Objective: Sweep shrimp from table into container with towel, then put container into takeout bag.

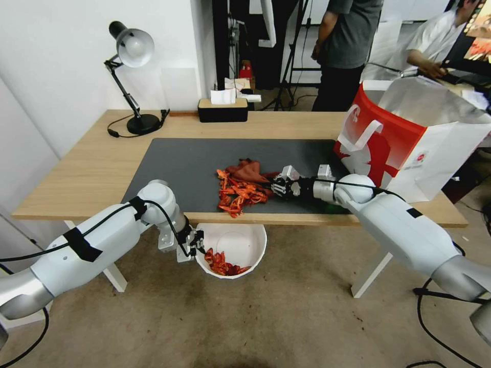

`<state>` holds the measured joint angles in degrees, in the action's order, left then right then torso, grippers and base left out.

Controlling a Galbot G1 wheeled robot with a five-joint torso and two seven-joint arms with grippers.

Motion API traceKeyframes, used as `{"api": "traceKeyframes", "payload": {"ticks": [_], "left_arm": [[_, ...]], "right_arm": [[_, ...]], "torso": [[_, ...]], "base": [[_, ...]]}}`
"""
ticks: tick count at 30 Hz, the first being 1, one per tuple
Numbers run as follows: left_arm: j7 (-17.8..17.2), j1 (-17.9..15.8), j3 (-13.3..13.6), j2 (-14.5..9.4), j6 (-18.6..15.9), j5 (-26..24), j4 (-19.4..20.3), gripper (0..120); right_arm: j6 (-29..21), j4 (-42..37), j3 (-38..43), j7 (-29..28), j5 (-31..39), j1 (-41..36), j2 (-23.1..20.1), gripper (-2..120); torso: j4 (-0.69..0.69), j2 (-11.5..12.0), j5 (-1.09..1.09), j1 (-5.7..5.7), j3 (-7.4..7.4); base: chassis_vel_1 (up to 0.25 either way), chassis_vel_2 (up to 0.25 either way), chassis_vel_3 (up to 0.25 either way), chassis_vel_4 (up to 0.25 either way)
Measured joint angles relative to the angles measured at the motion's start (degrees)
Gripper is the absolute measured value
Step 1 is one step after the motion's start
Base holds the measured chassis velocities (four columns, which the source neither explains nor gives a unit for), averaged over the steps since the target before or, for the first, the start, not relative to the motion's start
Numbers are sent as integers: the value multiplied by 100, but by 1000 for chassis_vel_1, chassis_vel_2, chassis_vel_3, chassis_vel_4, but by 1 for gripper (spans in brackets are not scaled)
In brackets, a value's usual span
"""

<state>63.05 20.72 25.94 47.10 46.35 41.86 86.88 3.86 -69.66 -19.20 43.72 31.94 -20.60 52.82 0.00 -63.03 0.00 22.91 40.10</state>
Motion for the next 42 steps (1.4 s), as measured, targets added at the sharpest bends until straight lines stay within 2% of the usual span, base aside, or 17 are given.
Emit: {"api": "traceKeyframes", "payload": {"ticks": [14, 23, 42], "left_arm": [[1, -62, 7, -97, 15, -24, 4, 0], [-2, -44, -23, -240, 18, -55, 101, 0], [14, 21, -28, -351, -19, -92, 324, 0]], "right_arm": [[-58, -899, 559, -118, -43, -896, -359, 5], [-129, -1188, 706, -179, -55, -1149, -431, 5], [-223, -1708, 879, -318, -92, -1555, -542, 5]], "torso": [[0, 0, 0, 0, 0], [0, 0, 0, 1, 1], [0, 0, 0, 1, 1]], "base": [[0, 0, 0, 0], [0, 0, 0, 0], [0, 0, 0, 0]]}}
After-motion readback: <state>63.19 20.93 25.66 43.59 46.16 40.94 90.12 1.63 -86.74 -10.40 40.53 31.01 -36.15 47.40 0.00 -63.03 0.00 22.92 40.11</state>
